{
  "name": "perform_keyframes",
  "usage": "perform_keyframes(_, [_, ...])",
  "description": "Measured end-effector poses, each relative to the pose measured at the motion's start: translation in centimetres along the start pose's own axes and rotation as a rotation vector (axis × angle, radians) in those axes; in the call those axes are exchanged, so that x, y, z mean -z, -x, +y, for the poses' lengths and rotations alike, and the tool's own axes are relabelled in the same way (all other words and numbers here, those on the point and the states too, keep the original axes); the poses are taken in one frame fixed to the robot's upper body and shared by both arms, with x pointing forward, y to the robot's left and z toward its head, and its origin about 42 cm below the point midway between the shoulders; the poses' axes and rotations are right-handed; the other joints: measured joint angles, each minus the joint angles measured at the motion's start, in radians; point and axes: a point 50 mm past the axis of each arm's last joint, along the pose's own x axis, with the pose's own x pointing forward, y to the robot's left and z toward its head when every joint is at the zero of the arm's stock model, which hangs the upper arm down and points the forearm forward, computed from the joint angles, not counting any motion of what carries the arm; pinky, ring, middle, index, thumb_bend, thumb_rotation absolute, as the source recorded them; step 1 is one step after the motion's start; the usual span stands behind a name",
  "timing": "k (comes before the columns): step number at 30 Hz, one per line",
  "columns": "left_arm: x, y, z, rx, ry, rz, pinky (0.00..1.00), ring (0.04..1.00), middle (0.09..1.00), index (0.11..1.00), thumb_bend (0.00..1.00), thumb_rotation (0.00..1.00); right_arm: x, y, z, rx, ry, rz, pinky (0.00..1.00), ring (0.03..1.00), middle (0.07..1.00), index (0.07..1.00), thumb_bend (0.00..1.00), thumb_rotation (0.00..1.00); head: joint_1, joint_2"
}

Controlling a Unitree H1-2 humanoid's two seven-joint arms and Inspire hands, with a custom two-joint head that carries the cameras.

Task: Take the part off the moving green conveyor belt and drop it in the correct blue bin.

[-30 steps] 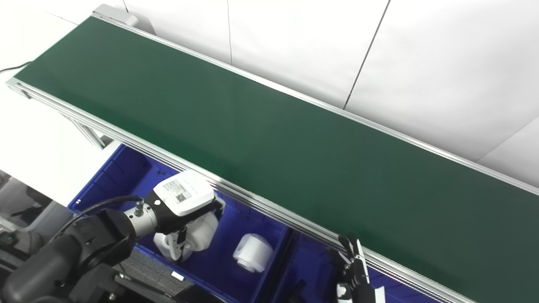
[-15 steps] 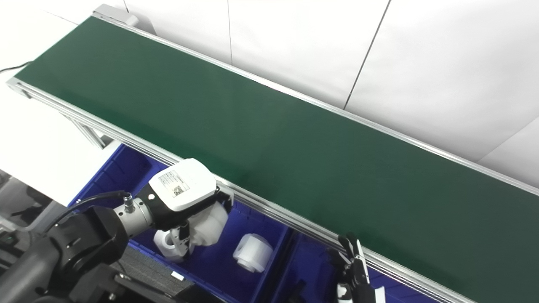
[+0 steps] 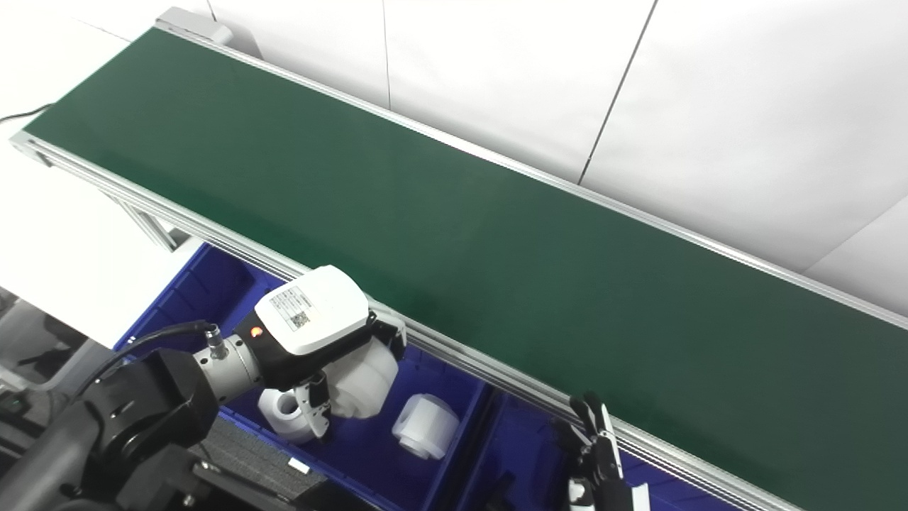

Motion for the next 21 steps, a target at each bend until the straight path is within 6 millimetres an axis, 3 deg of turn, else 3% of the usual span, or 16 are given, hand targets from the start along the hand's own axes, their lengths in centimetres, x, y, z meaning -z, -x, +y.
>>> perform_keyframes(1, [-0.06,-0.01,0.06,-0.018,0.001,-0.005,0.99,1.0,1.0,1.0,1.0,0.5,-0.01,-0.01,0.0,0.0,0.0,0.001,0.78,0.807,0.912,0.961,0.78,1.0,0.0,0.0])
perform_keyframes(3, [-0.09,0.06,0.12,-0.057,-0.002,-0.016,0.93,0.977,0.903,0.846,1.0,0.4,-0.02,-0.01,-0.01,0.0,0.001,0.001,0.77,0.805,0.91,0.959,0.78,1.0,0.0,0.0])
perform_keyframes(4, [-0.12,0.1,0.1,-0.09,0.009,-0.019,0.84,0.912,0.816,0.734,1.0,0.33,-0.01,-0.01,-0.01,0.0,0.002,0.001,0.77,0.805,0.91,0.957,0.79,1.0,-0.003,0.0])
perform_keyframes(5, [-0.12,0.05,0.01,-0.114,0.027,-0.02,0.81,0.89,0.787,0.696,1.0,0.31,-0.01,-0.01,-0.01,-0.001,0.003,0.001,0.77,0.804,0.91,0.956,0.79,1.0,-0.003,0.0])
perform_keyframes(6, [-0.22,-0.05,-0.1,-0.142,0.039,-0.02,0.7,0.76,0.704,0.599,0.94,0.21,-0.01,-0.01,0.0,-0.001,0.004,0.001,0.77,0.805,0.913,0.956,0.78,0.99,-0.003,0.002])
perform_keyframes(7, [-0.37,-0.09,-0.15,-0.166,0.055,-0.027,0.7,0.76,0.704,0.599,0.94,0.21,-0.01,-0.01,0.0,-0.001,0.004,0.001,0.77,0.805,0.913,0.956,0.78,0.99,-0.003,0.002])
perform_keyframes(10, [-0.63,0.05,-0.18,-0.22,0.068,-0.047,0.66,0.742,0.721,0.644,0.98,0.46,-0.03,-0.01,0.0,-0.001,0.004,0.001,0.78,0.806,0.911,0.957,0.77,0.99,-0.002,0.0])
perform_keyframes(11, [-0.58,0.06,-0.19,-0.231,0.067,-0.054,0.77,0.858,0.848,0.855,0.99,0.59,-0.03,-0.01,0.0,-0.001,0.004,0.001,0.78,0.806,0.91,0.957,0.78,0.99,-0.002,0.0])
perform_keyframes(12, [-0.5,0.05,-0.26,-0.231,0.074,-0.06,0.81,0.898,0.892,0.926,1.0,0.63,-0.03,-0.01,0.0,-0.001,0.004,0.001,0.78,0.806,0.91,0.957,0.78,0.99,0.0,0.0])
perform_keyframes(14, [-0.17,0.01,-0.35,-0.211,0.075,-0.07,0.96,0.979,0.978,0.985,1.0,0.61,-0.04,-0.02,0.0,-0.001,0.004,0.0,0.78,0.806,0.911,0.956,0.79,0.99,-0.003,-0.002])
perform_keyframes(16, [0.11,0.14,-0.34,-0.185,0.073,-0.077,0.99,0.996,0.996,0.997,1.0,0.59,-0.03,0.0,0.0,-0.001,0.004,0.001,0.78,0.807,0.913,0.955,0.78,0.99,-0.003,0.0])
perform_keyframes(20, [0.15,0.04,-0.26,-0.18,0.089,-0.086,0.94,1.0,1.0,1.0,1.0,0.56,-0.02,0.01,0.01,-0.002,0.003,0.002,0.78,0.809,0.913,0.959,0.78,0.98,-0.003,0.0])
perform_keyframes(21, [0.16,0.0,-0.21,-0.201,0.094,-0.092,0.81,0.897,0.828,0.778,0.98,0.51,-0.03,0.01,0.02,-0.002,0.003,0.002,0.78,0.806,0.911,0.957,0.78,0.99,-0.003,0.0])
